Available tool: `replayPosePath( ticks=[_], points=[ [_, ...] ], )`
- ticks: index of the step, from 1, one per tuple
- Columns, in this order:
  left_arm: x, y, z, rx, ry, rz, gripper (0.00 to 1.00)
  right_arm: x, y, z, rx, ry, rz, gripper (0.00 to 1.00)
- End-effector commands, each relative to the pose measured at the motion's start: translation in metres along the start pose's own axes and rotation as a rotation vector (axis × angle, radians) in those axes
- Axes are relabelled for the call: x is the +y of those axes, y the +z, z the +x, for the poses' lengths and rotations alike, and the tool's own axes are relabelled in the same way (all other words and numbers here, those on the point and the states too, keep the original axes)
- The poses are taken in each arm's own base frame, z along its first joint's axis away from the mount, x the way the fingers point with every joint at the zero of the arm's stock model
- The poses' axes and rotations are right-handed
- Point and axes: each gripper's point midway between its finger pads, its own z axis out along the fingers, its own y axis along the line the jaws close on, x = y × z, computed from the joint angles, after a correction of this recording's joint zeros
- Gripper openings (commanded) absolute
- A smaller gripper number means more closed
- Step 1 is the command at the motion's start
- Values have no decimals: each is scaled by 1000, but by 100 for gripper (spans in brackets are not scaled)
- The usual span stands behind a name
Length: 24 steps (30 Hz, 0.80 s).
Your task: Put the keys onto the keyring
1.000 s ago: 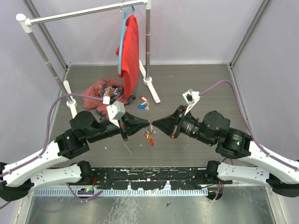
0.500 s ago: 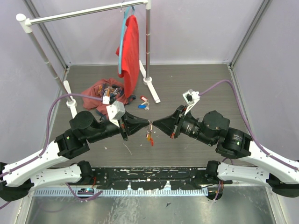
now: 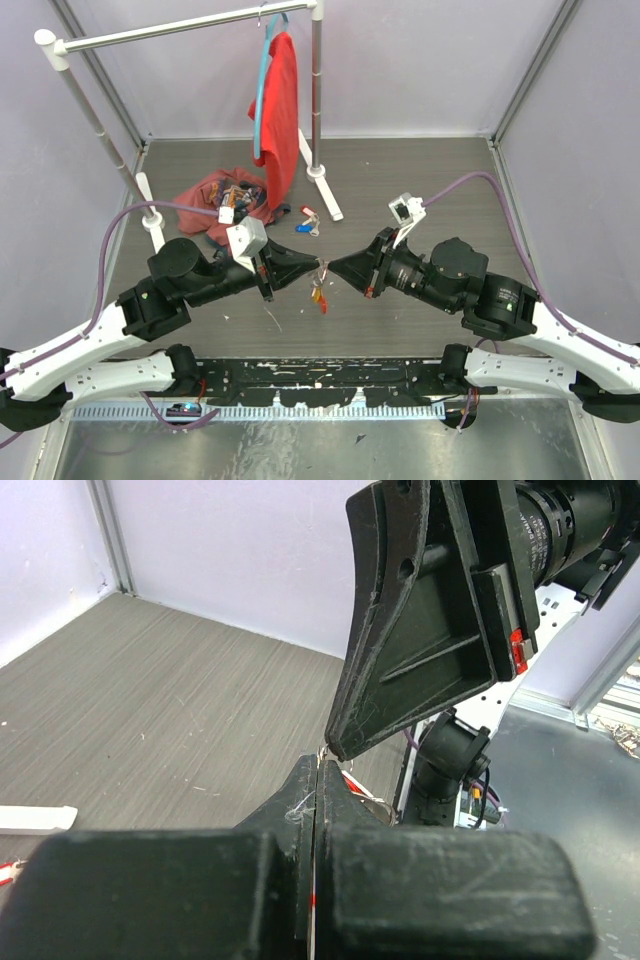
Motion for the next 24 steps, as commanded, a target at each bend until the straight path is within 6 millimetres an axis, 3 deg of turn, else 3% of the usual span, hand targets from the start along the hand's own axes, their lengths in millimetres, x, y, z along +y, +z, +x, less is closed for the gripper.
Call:
replayPosePath(
  ticks=[1, 10, 18, 24],
  points=[
    [-2, -2, -24, -88, 19, 3, 0, 4, 0, -8, -13, -2, 2, 6],
    [-4, -2, -24, -88, 14, 14, 0, 8, -1, -13, -15, -34, -6, 21],
    [-8, -5, -25, -94, -1, 28, 0, 19, -37, -48, -121, -199, -63, 39],
    [-22, -5, -30, -113, -4, 109, 0, 25, -44, -46, -114, -390, -135, 45]
  ],
)
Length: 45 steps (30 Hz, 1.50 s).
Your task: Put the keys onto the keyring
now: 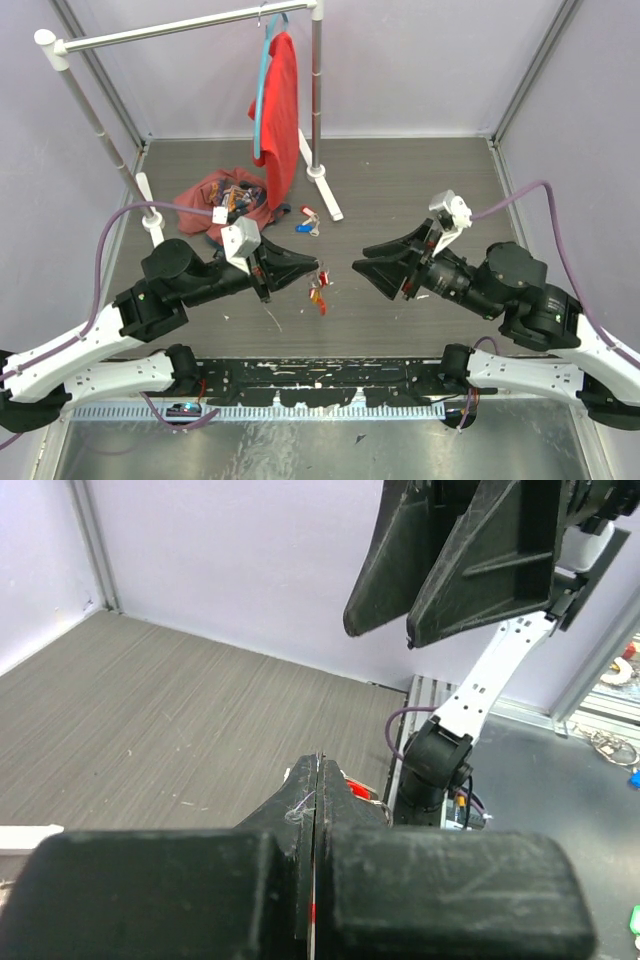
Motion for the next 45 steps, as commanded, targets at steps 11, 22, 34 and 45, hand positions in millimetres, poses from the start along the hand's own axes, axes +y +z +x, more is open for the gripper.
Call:
replayPosePath(
  ticks=[11, 22, 34, 45],
  points=[
    [-49, -4, -47, -189, -82, 256, 0, 58, -6, -8, -51, -380, -394, 45],
    [-59, -3, -50, -217, -113, 316, 0, 75, -4, -14, -88, -377, -481, 38],
    [-66, -4, -53, -223, -103, 361, 0, 77, 8, -4, -49, -368, -496, 37],
    [-66, -6, -55, -231, -101, 354, 0, 76, 10, 0, -32, -361, -492, 6]
  ],
)
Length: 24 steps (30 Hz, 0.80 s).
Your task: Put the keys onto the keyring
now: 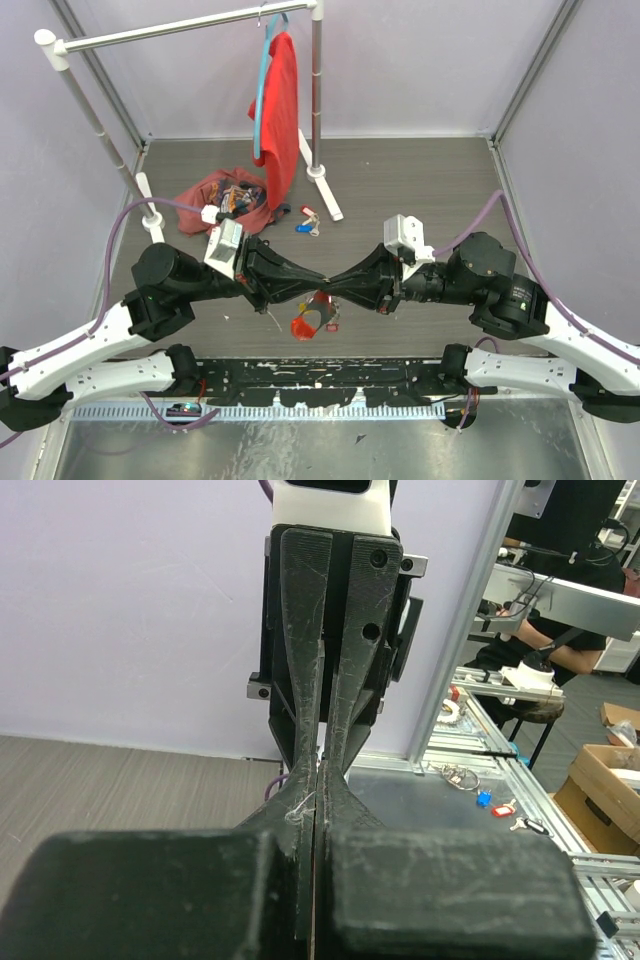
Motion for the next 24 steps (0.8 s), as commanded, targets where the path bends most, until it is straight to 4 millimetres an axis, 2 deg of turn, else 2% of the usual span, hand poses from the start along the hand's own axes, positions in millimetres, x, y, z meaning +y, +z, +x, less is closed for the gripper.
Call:
replayPosePath(
  ticks=[1, 3, 8, 9, 13, 15, 18, 21, 24],
  points=[
    [-7, -1, -12, -51, 25, 25, 0, 2, 1, -15, -51, -13, -7, 4],
    [-7, -2, -13, -52, 29, 22, 0, 0, -1, -14, -36, -12, 7, 1],
    [-5, -4, -12, -43, 39, 7, 0, -4, -6, -10, 12, -4, 40, 1],
    [-4, -5, -11, -33, 44, 4, 3, -5, -7, -9, 26, 0, 48, 1],
    [-2, -8, -2, 50, 92, -5, 24, -9, -11, -4, 115, 8, 74, 1],
    [1, -10, 1, 113, 127, -16, 31, -10, -14, 5, 203, 17, 84, 1],
    [8, -17, 15, 219, 173, -37, 36, -12, -21, 19, 335, 41, 98, 1],
    [14, -21, 26, 290, 197, -57, 36, -14, -25, 37, 455, 69, 117, 1],
    [21, -24, 39, 353, 202, -75, 36, -17, -28, 46, 552, 98, 136, 1]
  ],
)
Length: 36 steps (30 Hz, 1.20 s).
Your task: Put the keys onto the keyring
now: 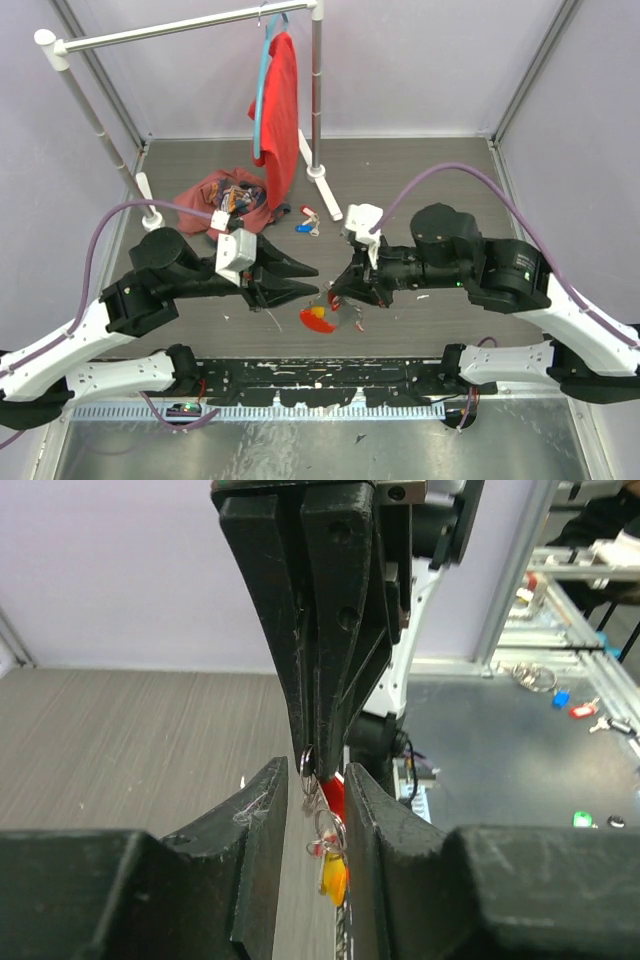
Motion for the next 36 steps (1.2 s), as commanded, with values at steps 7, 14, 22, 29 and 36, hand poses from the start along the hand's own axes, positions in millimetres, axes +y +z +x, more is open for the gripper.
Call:
replayPosePath(
  ticks=[7, 14, 22, 29, 36],
  points=[
    [10, 4, 48, 195, 27, -8, 37, -4, -4, 27, 238, 57, 37, 1],
    [9, 10, 61, 258, 34, 33, 38, -1, 2, 35, 285, 70, 8, 1],
    [10, 14, 68, 308, 51, 55, 37, -1, 6, 35, 286, 70, 2, 1],
    [4, 19, 67, 297, 47, 82, 36, -1, 10, 33, 273, 67, 2, 1],
    [2, 23, 70, 299, 39, 93, 35, -2, 12, 33, 271, 66, 6, 1]
  ],
)
